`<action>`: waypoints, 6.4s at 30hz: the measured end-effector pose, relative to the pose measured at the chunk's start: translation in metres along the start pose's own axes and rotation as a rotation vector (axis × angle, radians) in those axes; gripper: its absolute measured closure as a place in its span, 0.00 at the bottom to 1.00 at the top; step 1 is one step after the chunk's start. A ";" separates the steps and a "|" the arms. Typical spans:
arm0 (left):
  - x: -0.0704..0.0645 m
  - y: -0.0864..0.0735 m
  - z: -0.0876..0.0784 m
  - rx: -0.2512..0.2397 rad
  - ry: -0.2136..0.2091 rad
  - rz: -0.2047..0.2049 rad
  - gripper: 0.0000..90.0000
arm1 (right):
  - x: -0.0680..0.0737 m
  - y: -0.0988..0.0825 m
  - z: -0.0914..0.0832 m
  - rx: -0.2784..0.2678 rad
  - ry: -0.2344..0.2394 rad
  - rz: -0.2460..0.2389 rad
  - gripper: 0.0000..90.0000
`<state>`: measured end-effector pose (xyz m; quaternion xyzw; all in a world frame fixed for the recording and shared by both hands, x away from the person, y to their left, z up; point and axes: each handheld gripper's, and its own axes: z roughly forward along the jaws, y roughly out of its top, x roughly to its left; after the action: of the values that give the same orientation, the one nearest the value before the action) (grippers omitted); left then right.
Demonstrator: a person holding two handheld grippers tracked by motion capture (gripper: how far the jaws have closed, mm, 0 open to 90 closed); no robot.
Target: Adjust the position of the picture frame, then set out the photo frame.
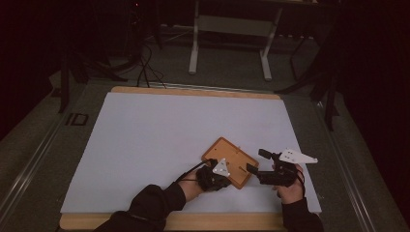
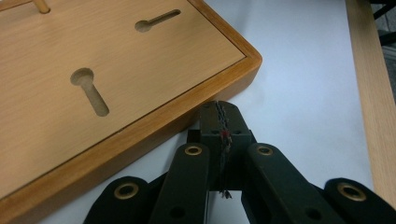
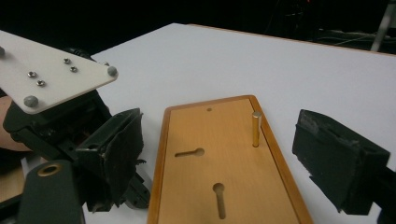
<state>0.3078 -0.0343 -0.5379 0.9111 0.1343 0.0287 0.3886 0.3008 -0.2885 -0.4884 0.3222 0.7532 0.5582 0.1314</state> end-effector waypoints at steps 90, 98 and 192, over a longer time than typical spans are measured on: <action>0.101 0.007 -0.017 0.089 0.193 -0.151 1.00 | -0.002 -0.004 0.006 0.020 0.006 0.000 0.17; 0.093 0.001 -0.021 0.089 0.194 -0.156 1.00 | -0.001 -0.003 0.009 0.021 0.015 -0.004 0.17; 0.047 0.022 -0.024 -0.064 0.122 -0.038 0.93 | 0.017 -0.015 -0.003 0.147 0.026 -0.113 0.19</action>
<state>0.3543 -0.0196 -0.5081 0.8921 0.1742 0.0811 0.4090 0.2809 -0.2828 -0.4986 0.2808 0.8108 0.4973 0.1287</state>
